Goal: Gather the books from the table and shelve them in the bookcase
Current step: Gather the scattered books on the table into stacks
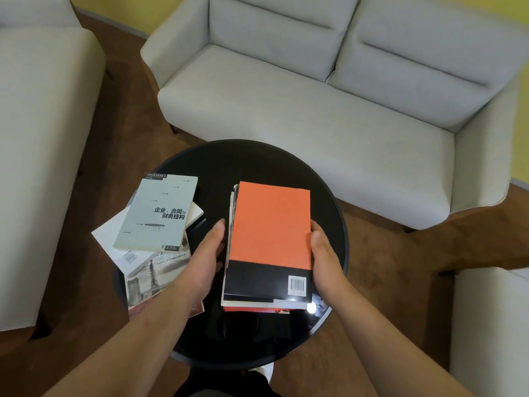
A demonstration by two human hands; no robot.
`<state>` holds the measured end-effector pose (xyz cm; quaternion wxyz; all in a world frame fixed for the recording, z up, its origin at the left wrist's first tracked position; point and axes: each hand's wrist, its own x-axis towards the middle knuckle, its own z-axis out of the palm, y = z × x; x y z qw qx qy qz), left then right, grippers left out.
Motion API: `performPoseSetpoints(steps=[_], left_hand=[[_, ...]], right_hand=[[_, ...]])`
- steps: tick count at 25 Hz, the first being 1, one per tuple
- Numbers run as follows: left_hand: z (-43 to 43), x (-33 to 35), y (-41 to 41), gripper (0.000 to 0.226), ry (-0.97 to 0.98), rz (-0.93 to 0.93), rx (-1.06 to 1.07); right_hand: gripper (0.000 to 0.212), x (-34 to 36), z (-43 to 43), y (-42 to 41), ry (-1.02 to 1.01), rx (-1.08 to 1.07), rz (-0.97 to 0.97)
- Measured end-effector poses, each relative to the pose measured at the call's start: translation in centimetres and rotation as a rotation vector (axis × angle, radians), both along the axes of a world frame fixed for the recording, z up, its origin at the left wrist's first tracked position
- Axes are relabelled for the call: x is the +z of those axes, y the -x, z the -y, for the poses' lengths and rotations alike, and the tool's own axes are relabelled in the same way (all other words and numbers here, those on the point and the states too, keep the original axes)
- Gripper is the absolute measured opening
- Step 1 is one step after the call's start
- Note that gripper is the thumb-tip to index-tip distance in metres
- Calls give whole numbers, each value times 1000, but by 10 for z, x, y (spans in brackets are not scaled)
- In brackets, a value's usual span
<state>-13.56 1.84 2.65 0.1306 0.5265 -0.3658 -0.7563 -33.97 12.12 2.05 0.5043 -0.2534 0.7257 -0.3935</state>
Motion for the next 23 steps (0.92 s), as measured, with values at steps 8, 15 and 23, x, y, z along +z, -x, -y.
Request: performPoseSetpoints(steps=[8, 15, 23], left_hand=[[-25, 25, -3, 58, 322, 14, -199], [-49, 11, -15, 57, 299, 0, -178], [-46, 17, -10, 43, 344, 13, -161]], right_hand=[[78, 9, -15, -11, 103, 202, -48], [62, 20, -7, -6, 57, 281, -90], [59, 19, -9, -23, 57, 176, -78]])
